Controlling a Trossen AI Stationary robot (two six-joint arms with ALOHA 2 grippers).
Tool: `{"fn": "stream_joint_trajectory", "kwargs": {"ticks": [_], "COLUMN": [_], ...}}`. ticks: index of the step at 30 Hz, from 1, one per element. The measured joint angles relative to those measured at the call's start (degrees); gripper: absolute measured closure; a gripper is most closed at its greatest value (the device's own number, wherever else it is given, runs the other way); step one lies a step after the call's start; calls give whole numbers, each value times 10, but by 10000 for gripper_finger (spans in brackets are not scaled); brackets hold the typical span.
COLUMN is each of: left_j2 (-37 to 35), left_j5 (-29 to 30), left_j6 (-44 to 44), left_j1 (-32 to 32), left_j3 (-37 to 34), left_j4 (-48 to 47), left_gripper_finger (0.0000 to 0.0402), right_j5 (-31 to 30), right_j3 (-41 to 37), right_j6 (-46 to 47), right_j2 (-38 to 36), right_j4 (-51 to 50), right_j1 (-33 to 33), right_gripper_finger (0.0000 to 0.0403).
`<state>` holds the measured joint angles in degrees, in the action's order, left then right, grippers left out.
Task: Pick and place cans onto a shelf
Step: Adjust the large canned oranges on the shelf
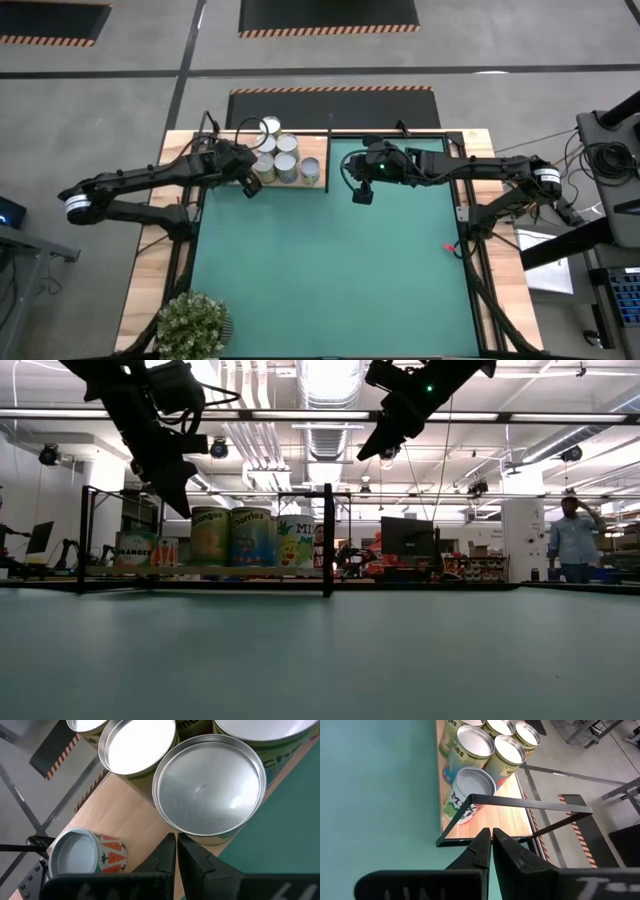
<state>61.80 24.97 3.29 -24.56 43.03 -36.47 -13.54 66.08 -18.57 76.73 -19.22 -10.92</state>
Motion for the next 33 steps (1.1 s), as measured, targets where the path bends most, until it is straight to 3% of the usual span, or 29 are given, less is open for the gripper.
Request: {"fn": "stream_joint_trajectory", "kwargs": {"ticks": [27,33], "left_j2": [-2,-44], "left_j5": [0,-4], "left_j6": [2,-16], "left_j1": [0,24], "left_j3": [0,-7], "left_j4": [5,13], "left_gripper_finger": [402,402], "right_j5": [0,16], "right_j3": [-2,-28], "right_j6": [6,-23], "right_j2": [0,-15], "right_j4": [-3,10], "right_j1": [0,0], "right_gripper_finger": [394,394]}}
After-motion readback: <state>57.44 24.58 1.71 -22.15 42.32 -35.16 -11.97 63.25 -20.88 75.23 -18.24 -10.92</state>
